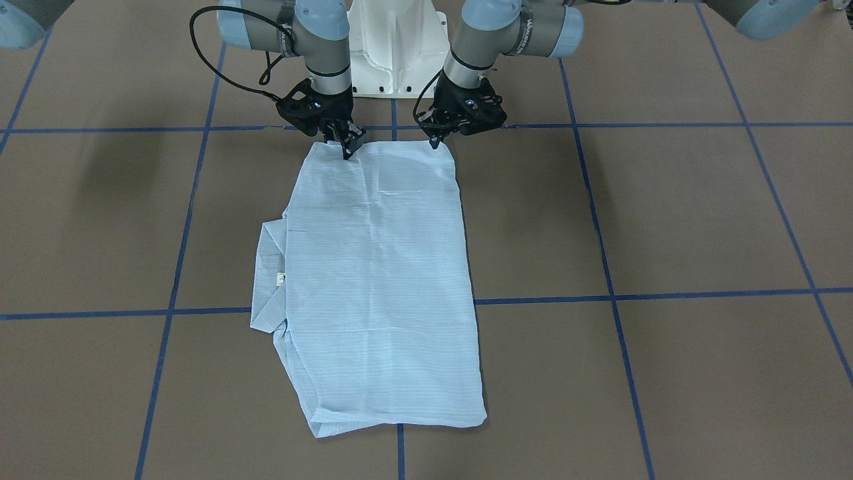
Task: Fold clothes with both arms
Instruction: 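Hold the near shirt corners with both grippers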
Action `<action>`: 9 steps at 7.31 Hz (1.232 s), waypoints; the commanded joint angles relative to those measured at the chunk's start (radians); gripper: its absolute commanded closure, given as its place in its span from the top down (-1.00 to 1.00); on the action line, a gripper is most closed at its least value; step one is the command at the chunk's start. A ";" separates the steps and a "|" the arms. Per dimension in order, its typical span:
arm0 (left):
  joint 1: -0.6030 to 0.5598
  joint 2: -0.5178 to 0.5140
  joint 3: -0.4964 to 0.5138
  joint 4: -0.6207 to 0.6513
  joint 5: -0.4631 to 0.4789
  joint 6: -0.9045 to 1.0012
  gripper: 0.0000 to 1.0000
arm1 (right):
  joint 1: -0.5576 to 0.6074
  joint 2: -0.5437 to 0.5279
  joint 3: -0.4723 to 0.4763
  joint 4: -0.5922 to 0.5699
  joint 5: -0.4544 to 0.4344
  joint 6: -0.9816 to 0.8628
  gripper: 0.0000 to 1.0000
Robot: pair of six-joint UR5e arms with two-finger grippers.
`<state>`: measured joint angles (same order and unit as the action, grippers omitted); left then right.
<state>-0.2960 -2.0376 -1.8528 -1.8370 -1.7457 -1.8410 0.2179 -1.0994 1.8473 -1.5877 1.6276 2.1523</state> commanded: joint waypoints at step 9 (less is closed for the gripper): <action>-0.024 -0.004 -0.052 -0.010 -0.009 0.003 -1.00 | 0.060 0.004 0.088 -0.029 0.003 -0.014 -1.00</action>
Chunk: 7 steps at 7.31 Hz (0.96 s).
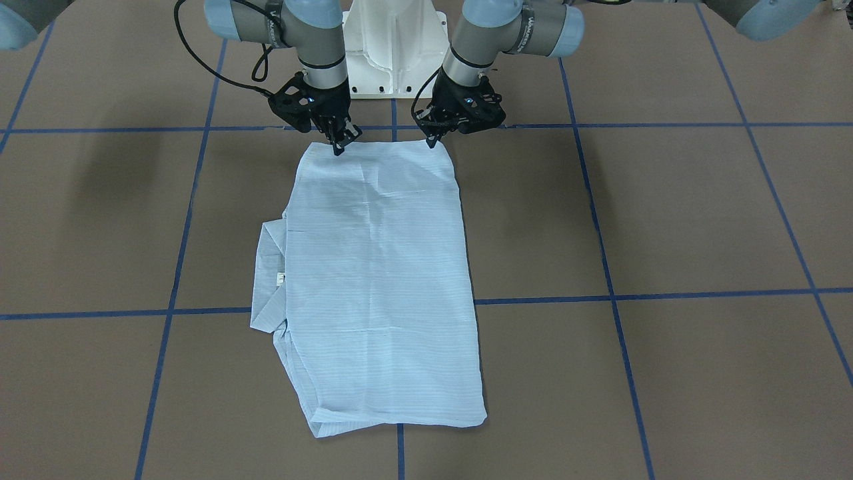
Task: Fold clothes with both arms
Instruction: 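Hold the near shirt corners with both grippers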
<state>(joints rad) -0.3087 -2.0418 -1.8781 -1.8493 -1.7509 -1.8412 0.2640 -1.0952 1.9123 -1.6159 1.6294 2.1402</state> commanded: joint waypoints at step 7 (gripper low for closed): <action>-0.073 0.011 -0.244 0.155 -0.180 -0.006 -1.00 | 0.006 -0.012 0.256 -0.120 0.111 -0.031 -1.00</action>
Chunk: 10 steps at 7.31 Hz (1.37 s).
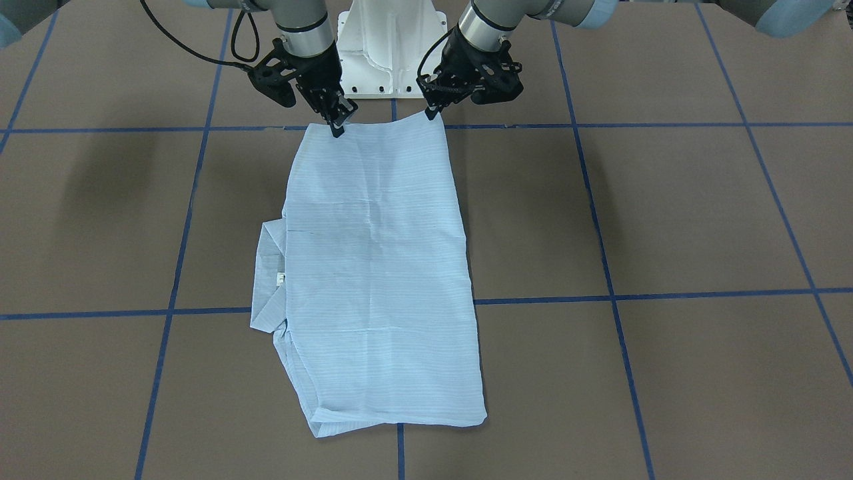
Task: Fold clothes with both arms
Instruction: 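Lift the near edge with both grippers and carry it onto the far edge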
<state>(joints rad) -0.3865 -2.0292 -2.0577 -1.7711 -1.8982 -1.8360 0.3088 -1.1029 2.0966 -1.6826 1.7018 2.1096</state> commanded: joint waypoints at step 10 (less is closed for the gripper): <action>-0.084 -0.055 -0.113 0.204 -0.068 -0.002 -1.00 | 0.110 0.075 0.078 -0.164 0.133 -0.283 -1.00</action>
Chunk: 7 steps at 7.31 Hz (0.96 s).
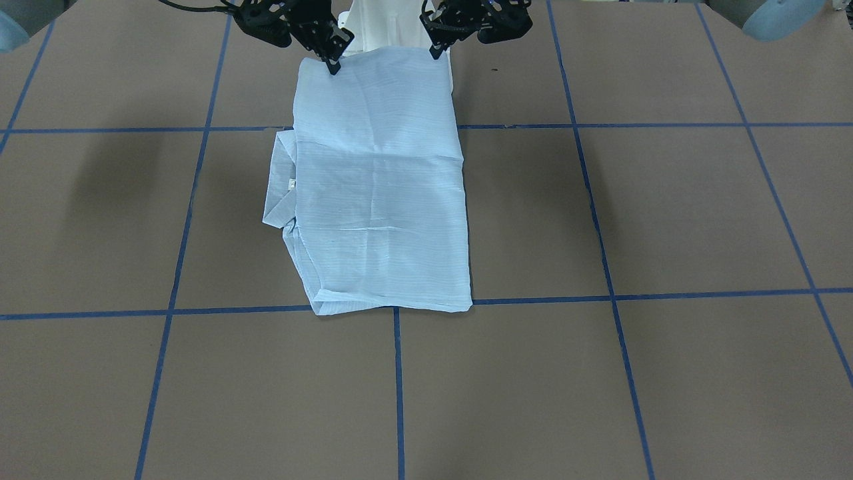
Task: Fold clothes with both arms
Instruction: 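Lift the near edge with both grippers and carry it onto the far edge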
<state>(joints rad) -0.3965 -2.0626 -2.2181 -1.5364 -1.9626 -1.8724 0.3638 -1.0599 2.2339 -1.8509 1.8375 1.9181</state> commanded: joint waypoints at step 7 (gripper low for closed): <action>-0.280 -0.128 0.527 -0.349 0.001 0.073 -1.00 | 0.259 0.193 -0.641 0.358 -0.038 -0.422 -1.00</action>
<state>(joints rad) -0.6502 -2.1834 -1.7405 -1.8543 -1.9644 -1.8158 0.5966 -0.9059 1.7095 -1.5650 1.7990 1.5287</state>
